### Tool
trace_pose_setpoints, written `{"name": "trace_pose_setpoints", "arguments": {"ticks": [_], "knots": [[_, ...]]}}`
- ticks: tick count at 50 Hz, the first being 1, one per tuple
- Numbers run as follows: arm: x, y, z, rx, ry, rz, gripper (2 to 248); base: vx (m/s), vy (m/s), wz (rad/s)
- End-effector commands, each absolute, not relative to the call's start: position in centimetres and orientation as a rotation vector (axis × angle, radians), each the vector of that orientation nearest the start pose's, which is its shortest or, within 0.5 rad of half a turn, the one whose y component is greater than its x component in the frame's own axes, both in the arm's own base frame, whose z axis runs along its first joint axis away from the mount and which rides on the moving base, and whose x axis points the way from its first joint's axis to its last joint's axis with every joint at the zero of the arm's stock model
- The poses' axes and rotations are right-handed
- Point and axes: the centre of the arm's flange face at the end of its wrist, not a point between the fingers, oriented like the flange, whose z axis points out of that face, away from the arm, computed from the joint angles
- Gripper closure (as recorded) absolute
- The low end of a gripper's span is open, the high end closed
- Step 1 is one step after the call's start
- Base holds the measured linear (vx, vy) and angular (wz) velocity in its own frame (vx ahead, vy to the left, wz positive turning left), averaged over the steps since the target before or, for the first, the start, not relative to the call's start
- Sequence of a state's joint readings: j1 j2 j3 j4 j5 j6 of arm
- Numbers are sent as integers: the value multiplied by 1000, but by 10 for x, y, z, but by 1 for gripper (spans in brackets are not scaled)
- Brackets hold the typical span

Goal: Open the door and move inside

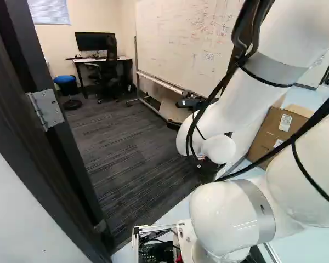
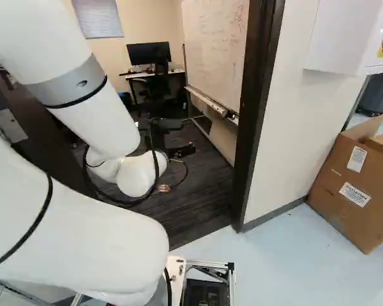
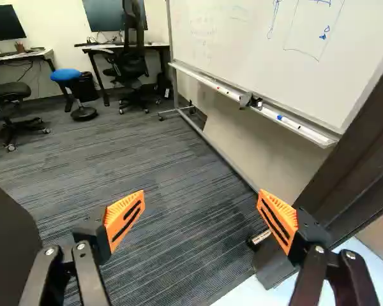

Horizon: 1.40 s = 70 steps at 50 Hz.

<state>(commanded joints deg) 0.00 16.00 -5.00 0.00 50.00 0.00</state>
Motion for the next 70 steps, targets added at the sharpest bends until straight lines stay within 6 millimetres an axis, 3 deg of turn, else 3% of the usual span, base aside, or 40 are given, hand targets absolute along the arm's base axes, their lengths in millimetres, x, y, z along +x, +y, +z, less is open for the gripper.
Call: {"name": "trace_pose_setpoints", "arguments": {"ticks": [39, 70], "knots": [[270, 0, 366, -2558, 0, -1824, 3, 78, 3, 6], [270, 0, 366, -2558, 0, -1824, 3, 105, 43, 207]]}}
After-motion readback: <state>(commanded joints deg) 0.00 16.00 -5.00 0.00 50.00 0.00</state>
